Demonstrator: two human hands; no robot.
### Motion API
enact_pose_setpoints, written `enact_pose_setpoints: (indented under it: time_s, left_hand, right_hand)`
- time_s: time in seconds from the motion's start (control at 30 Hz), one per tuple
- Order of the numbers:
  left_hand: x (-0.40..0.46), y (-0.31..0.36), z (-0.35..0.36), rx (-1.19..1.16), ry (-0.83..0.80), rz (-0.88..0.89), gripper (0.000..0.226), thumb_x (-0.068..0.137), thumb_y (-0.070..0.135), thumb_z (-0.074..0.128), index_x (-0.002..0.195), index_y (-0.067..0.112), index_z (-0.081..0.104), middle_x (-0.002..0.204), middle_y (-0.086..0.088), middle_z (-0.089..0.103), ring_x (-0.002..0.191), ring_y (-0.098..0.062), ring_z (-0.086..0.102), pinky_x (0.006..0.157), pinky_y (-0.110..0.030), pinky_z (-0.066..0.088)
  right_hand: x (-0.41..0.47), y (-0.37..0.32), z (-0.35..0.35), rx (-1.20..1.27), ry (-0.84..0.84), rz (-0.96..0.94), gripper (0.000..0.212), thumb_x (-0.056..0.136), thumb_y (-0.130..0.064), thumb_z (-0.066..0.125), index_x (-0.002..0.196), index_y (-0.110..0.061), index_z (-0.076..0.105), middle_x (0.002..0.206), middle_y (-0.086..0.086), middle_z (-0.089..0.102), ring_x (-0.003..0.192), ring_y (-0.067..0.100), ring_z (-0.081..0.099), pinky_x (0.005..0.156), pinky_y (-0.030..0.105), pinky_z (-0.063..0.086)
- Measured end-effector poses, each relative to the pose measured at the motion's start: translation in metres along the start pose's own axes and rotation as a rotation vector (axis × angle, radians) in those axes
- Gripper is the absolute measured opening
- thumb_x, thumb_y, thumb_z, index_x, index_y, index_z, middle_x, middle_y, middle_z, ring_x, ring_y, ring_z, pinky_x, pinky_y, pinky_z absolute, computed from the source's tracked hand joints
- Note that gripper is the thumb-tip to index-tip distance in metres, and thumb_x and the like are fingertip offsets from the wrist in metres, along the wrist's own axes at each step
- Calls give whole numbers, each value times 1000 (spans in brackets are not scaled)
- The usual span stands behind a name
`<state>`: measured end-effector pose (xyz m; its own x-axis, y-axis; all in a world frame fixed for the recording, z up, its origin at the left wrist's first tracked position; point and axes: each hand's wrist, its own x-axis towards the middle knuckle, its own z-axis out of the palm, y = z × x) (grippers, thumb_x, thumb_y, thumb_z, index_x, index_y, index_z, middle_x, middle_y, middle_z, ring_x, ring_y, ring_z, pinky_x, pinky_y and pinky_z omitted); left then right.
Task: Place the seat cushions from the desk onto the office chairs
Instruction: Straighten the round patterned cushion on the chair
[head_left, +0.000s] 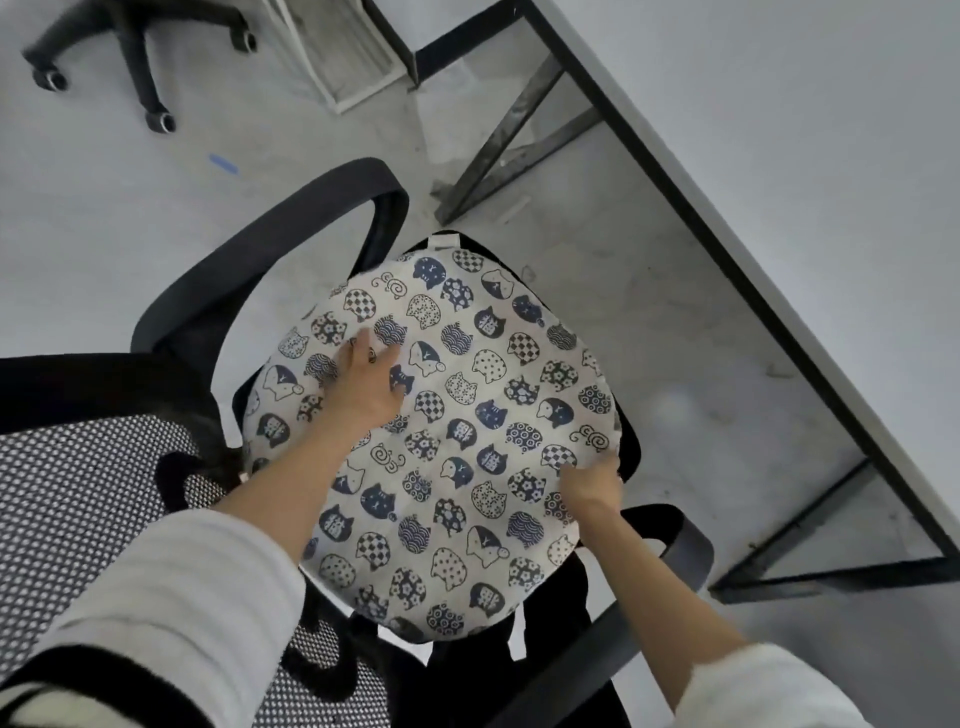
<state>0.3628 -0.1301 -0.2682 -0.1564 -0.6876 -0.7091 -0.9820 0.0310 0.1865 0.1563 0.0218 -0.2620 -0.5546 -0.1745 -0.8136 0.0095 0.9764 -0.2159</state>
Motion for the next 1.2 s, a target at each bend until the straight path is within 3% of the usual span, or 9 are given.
enact_pose_setpoints:
  time_s: [0.07, 0.17, 0.33, 0.43, 0.63, 0.77, 0.87, 0.97, 1.2]
  left_hand:
    - [-16, -2, 20, 27, -44, -12, 78, 90, 42, 53, 148, 35, 2, 154, -2, -25, 143, -29, -19, 111, -64, 9]
    - [-36, 1, 50, 122, -107, -36, 97, 81, 61, 55, 146, 38, -13, 150, -5, -36, 140, -33, -26, 106, -69, 6]
    - [-63, -7, 100, 251, -113, -12, 117, 67, 80, 48, 136, 36, -35, 143, -8, -44, 136, -33, -32, 103, -70, -3]
    - [-61, -19, 109, 224, -73, 35, 115, 67, 77, 50, 138, 37, -31, 146, -5, -40, 133, -28, -34, 104, -69, -7]
    - [-49, -30, 86, 100, 176, 33, 78, 90, 47, 49, 150, 26, 3, 158, -6, -9, 146, -25, -9, 109, -68, 4]
    - [-10, -41, 42, 55, 325, -58, 67, 96, 39, 40, 150, 25, 1, 158, -10, -6, 145, -31, -6, 108, -70, 7]
    - [23, -47, 8, -85, 372, -220, 61, 99, 31, 36, 149, 18, 5, 156, -16, 11, 144, -35, 9, 107, -70, 8]
    - [43, -47, -12, -214, 374, -368, 43, 97, 19, 37, 138, 6, 33, 139, -20, 37, 132, -37, 31, 107, -67, 14]
    - [49, -37, -23, -250, 612, -254, 36, 89, -1, 42, 124, -1, 49, 125, -23, 46, 119, -37, 43, 94, -48, 43]
  right_hand:
    - [1, -7, -2, -155, 5, -219, 69, 92, -15, 50, 149, -17, 11, 157, 13, 8, 141, 34, 21, 111, 45, 34]
    - [6, -18, -1, -653, 15, -490, 82, 91, -28, 55, 150, -32, -2, 158, 5, -17, 146, 31, -14, 119, 51, 13]
    - [20, -19, 3, -1019, -72, -579, 103, 80, -42, 66, 146, -41, -14, 153, 2, -33, 142, 33, -25, 114, 59, 12]
    - [24, -9, 3, -967, -31, -647, 101, 79, -48, 67, 148, -37, -6, 157, 2, -23, 145, 32, -17, 112, 58, 19]
    - [35, -23, -2, -880, 218, -731, 57, 93, -48, 42, 139, -15, 31, 155, 9, 20, 144, 29, 12, 108, 58, 23]
    - [47, -59, 1, -756, 176, -739, 75, 91, -51, 46, 148, -14, 13, 158, 10, 8, 146, 33, 6, 110, 60, 22]
    - [57, -76, 5, -689, 74, -629, 85, 90, -55, 46, 150, -18, 0, 159, 8, 4, 146, 32, 5, 111, 58, 20]
    - [64, -81, 7, -708, 84, -567, 89, 87, -58, 48, 150, -15, 3, 153, 13, 20, 140, 34, 21, 106, 54, 29]
    - [53, -75, 9, -692, 169, -550, 83, 89, -51, 51, 148, -12, 8, 147, 19, 26, 132, 36, 27, 100, 54, 34]
